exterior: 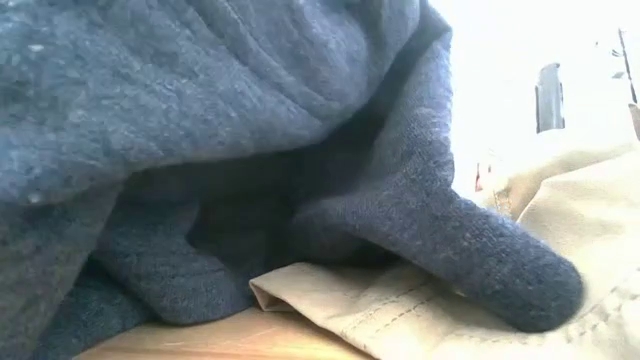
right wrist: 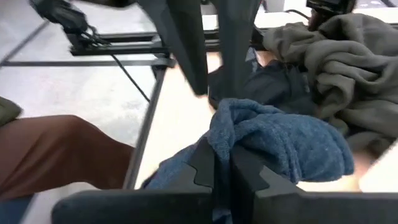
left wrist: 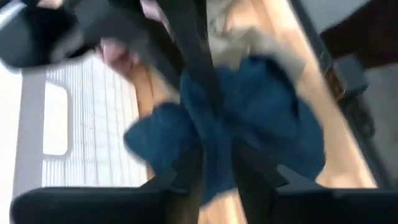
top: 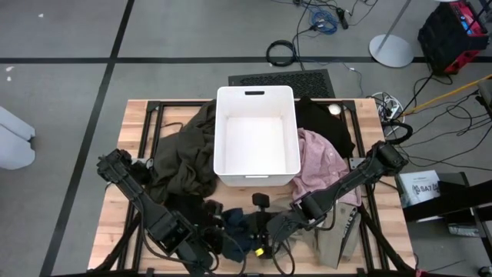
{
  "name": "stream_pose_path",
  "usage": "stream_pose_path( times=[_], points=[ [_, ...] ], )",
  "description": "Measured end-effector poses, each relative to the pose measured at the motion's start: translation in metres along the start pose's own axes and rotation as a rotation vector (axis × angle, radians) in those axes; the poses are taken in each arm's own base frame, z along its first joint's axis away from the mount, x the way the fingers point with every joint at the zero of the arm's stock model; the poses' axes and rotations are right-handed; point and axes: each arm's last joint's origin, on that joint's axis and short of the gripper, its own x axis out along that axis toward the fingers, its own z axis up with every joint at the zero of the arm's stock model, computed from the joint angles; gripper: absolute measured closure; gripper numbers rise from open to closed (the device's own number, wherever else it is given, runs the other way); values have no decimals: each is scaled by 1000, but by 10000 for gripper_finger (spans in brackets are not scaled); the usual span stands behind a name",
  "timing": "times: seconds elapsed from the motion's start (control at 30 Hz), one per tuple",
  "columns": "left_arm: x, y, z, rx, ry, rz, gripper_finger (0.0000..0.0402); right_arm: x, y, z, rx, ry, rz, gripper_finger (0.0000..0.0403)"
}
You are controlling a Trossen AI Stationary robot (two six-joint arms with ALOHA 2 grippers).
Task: Sort clothes
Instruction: Put the blue shorts into the white laundry bin
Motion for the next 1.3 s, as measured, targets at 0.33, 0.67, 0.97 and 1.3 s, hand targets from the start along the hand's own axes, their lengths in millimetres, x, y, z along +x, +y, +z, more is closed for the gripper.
stream_pose_path(
  times=[0.33,0.67,0.97,1.3],
  points=[
    [-58,27,-38,-151,33,308,259,-21,11,20,-315,-223,-266,401],
    [-106,27,-60,-264,-206,351,258,-21,32,24,-718,-350,-224,402],
    [-95,5,-80,-287,-240,369,258,73,49,-42,-391,-513,120,403],
    [-87,-9,-94,-317,-249,355,258,79,40,-58,-101,-371,-197,403]
  ],
)
